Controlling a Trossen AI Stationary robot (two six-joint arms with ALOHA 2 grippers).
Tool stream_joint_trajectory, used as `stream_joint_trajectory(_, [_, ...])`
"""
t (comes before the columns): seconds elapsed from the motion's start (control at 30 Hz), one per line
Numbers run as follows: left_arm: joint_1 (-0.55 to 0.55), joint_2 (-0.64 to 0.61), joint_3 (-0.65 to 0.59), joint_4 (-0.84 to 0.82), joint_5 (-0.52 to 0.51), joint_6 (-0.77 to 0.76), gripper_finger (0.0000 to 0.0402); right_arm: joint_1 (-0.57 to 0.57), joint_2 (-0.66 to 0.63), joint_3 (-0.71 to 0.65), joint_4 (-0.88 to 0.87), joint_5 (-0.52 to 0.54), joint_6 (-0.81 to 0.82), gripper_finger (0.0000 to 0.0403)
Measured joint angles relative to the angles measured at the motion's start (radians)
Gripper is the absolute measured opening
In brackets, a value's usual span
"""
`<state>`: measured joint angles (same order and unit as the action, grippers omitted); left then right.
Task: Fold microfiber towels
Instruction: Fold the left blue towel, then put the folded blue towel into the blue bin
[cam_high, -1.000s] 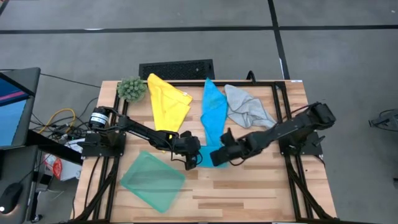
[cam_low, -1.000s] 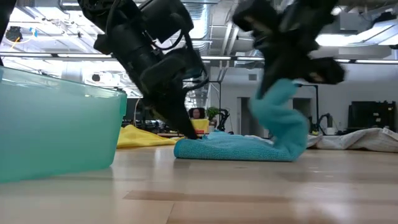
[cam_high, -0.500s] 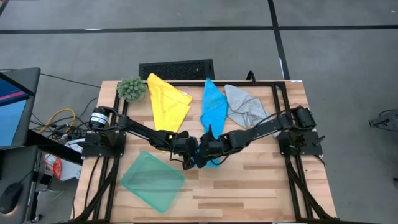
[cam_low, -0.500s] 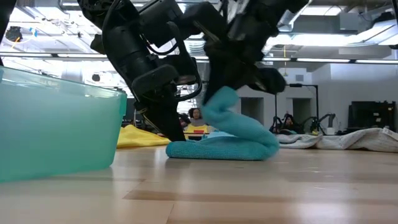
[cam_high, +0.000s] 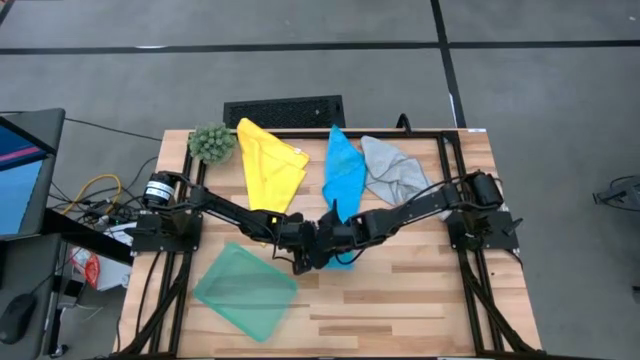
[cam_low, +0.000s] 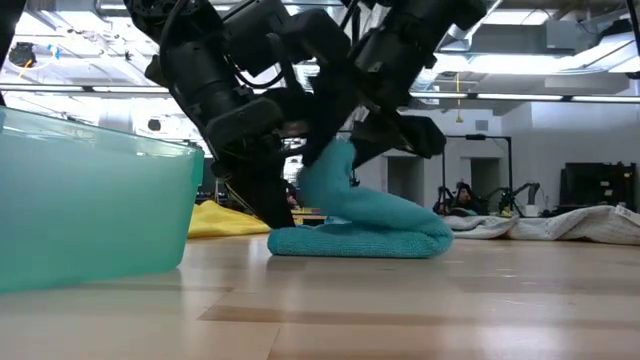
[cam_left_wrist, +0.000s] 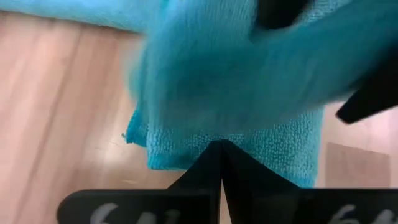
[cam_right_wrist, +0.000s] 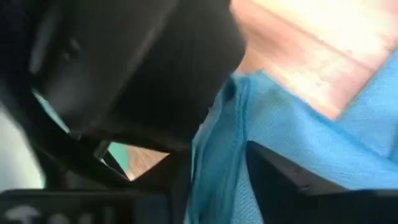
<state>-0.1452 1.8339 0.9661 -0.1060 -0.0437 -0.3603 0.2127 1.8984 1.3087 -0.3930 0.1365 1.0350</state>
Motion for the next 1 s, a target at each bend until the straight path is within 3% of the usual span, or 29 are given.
stream_joint_trajectory(0.23, [0.0, -0.02, 0.0, -0.063, 0.013, -0.004, 0.0, -0.002, -0.025, 0.001, -0.024, 0.004, -0.013, 0.024])
stream_joint_trajectory(0.43, [0.003, -0.093, 0.0, -0.103, 0.012, -0.018, 0.0, 0.039, -0.064, 0.003, -0.112, 0.024, 0.039, 0.024])
stream_joint_trajectory(0.63, [0.006, -0.2, 0.0, -0.161, 0.009, -0.047, 0.0, 0.129, -0.112, -0.03, -0.359, 0.066, 0.21, 0.024])
stream_joint_trajectory(0.83, [0.006, -0.279, 0.0, -0.228, -0.032, -0.055, 0.0, 0.165, -0.113, -0.031, -0.366, 0.101, 0.274, 0.0242])
stream_joint_trajectory(1.0, [0.006, -0.282, -0.002, -0.152, -0.02, -0.072, 0.0, 0.166, -0.117, -0.03, -0.355, 0.106, 0.275, 0.024])
